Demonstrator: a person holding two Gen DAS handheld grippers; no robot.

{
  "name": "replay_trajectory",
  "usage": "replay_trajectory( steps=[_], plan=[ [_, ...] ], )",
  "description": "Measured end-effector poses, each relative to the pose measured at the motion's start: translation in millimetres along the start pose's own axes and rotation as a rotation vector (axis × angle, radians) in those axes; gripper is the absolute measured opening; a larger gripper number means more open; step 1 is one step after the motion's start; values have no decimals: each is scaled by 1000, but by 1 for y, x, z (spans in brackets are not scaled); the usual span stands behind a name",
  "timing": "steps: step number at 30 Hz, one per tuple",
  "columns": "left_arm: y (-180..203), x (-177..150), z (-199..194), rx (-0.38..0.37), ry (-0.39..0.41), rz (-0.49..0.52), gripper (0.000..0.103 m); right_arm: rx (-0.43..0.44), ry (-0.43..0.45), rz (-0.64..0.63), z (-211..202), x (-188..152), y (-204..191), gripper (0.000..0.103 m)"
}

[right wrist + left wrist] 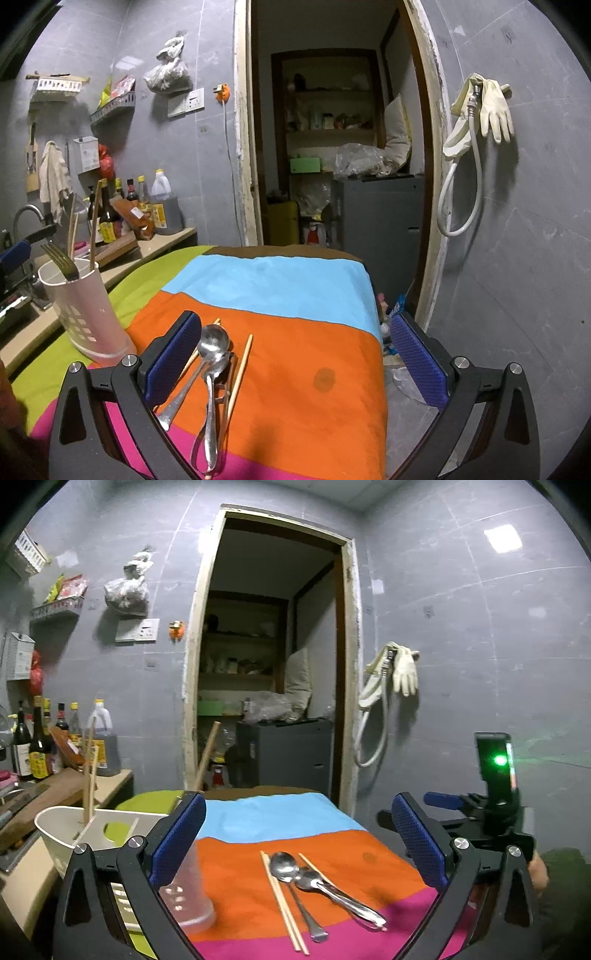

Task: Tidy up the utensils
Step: 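Move both tools back over the chopsticks and spoons on the cloth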

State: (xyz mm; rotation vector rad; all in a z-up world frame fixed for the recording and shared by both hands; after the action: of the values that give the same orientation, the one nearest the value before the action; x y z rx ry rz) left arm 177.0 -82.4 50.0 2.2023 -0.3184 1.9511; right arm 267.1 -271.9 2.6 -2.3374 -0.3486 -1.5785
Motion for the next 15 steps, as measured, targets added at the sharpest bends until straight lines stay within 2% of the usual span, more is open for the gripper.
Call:
replay_trajectory(
  steps=[5,9,15],
  plan=[
    [15,-9,-2,-46,-39,18,99,5,-17,2,0,-3,3,103],
    [20,-24,9,-48,-116,18,99,23,-36,-10,2,-7,3,102],
    [13,-49,34,-27,-276,-60,98,56,-116,-18,13,-18,0,81]
  ],
)
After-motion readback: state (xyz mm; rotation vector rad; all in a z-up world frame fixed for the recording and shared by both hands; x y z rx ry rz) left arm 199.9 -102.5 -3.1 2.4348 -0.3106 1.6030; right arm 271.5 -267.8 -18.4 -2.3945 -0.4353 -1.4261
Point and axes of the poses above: each gripper's, at about its wrist camera, not at the fingertips, and z roughly the way its jaws point, y to its right, x to its top, the point moved 8 cm from there along z, roughly the way its jaws point, and after that the axes turned 11 degrees about x, right-handed, at the moved point
